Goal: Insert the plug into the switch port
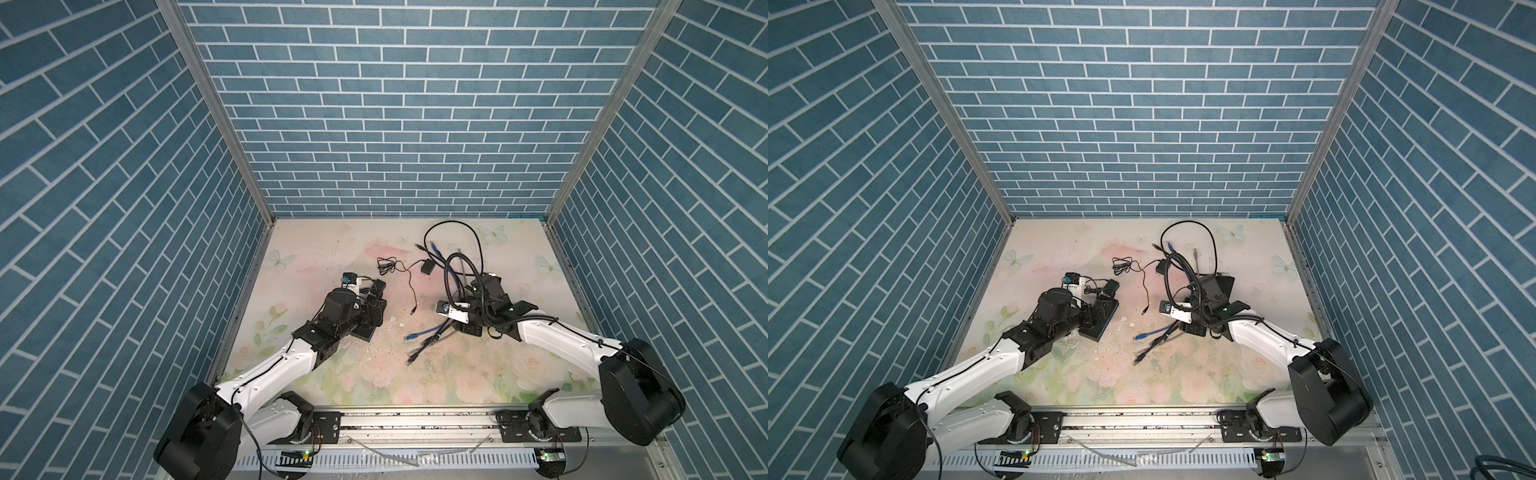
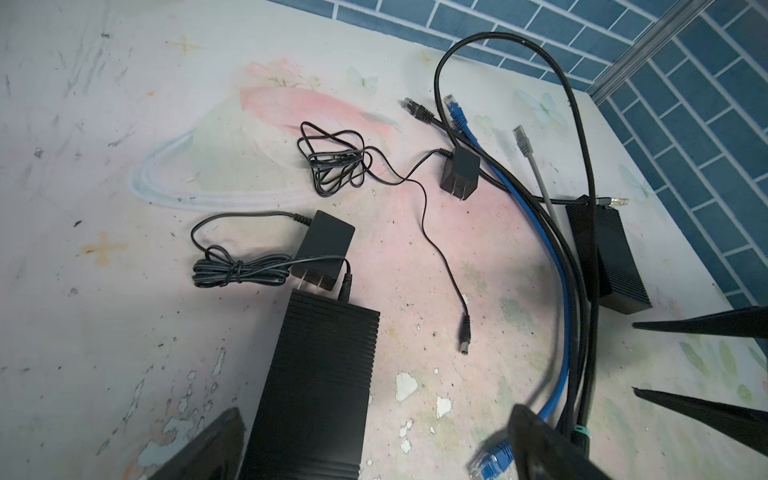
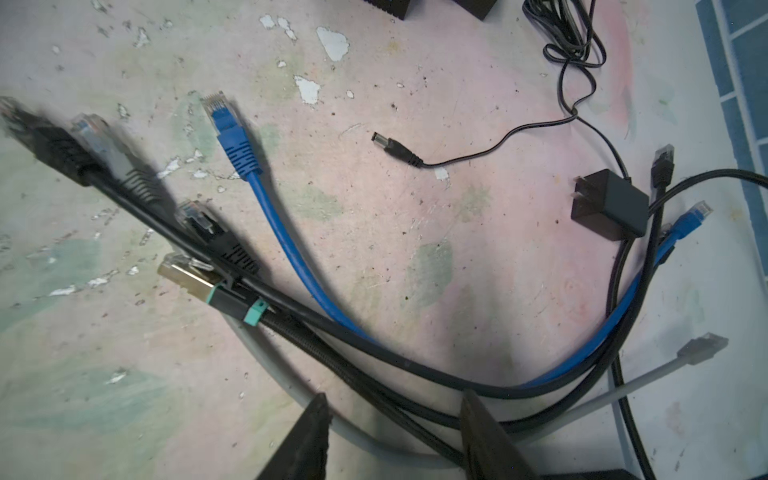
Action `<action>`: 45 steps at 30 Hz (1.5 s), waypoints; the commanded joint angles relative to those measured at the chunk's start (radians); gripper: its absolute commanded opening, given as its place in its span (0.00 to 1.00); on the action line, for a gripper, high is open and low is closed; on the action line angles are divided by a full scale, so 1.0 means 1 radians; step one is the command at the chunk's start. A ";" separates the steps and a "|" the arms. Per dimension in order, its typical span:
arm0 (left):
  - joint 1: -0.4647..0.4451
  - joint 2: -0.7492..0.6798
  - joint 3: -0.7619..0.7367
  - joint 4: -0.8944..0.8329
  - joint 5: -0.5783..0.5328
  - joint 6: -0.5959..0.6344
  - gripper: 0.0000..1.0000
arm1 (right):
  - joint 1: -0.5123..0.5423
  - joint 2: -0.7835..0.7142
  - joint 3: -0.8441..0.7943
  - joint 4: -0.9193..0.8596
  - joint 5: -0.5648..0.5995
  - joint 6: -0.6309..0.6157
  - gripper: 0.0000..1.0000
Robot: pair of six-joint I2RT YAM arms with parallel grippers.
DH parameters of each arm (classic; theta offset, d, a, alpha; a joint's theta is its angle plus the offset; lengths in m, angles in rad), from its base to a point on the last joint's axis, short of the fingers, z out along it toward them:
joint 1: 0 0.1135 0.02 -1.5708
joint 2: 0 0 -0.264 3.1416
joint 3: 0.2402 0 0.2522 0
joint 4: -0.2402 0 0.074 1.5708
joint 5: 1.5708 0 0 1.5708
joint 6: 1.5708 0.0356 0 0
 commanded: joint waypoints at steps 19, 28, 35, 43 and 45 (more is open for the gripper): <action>0.005 -0.065 -0.089 0.185 -0.023 0.061 1.00 | 0.006 0.131 -0.034 0.069 -0.049 -0.133 0.46; 0.005 -0.061 -0.080 0.163 -0.063 0.056 1.00 | 0.006 0.164 -0.029 0.089 -0.091 -0.132 0.36; 0.004 -0.047 -0.073 0.163 -0.080 0.059 1.00 | 0.006 0.158 -0.024 0.090 -0.107 -0.140 0.27; 0.005 -0.030 -0.052 0.135 -0.080 0.082 0.99 | 0.004 0.149 -0.006 0.066 -0.138 -0.159 0.04; 0.004 -0.021 -0.050 0.138 -0.073 0.086 1.00 | 0.002 0.141 -0.006 0.064 -0.143 -0.161 0.00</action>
